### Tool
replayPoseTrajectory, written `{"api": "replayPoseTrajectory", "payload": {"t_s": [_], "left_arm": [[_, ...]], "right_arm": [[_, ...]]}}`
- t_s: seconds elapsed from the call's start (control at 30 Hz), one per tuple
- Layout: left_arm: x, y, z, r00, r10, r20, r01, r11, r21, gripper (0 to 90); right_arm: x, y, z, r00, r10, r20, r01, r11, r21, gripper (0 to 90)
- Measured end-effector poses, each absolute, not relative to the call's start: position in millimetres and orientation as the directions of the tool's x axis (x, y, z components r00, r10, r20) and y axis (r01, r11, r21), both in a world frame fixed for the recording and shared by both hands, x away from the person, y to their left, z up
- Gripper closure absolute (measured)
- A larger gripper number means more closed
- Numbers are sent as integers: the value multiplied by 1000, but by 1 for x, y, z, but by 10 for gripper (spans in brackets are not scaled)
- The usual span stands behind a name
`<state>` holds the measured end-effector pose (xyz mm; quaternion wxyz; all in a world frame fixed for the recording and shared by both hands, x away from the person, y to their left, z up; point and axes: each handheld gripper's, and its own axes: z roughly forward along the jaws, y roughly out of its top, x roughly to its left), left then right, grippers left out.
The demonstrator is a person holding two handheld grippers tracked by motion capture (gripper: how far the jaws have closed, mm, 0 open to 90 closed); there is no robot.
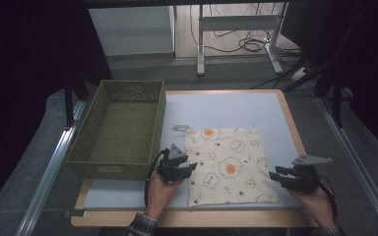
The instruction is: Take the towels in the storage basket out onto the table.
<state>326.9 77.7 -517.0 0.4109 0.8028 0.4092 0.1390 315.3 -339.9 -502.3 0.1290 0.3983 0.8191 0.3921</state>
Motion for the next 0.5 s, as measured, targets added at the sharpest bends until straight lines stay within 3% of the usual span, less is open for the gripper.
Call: {"api": "replayPoseTrajectory", "payload": {"t_s": [0.27, 0.5], "left_arm": [[364, 68, -517, 577, 811, -96, 553, -302, 777, 506], [395, 60, -516, 507, 862, -21, 555, -308, 773, 517]], "right_arm": [[353, -333, -498, -634, 768, 90, 542, 359, 760, 587], [382, -325, -496, -628, 773, 86, 546, 359, 757, 607]]}}
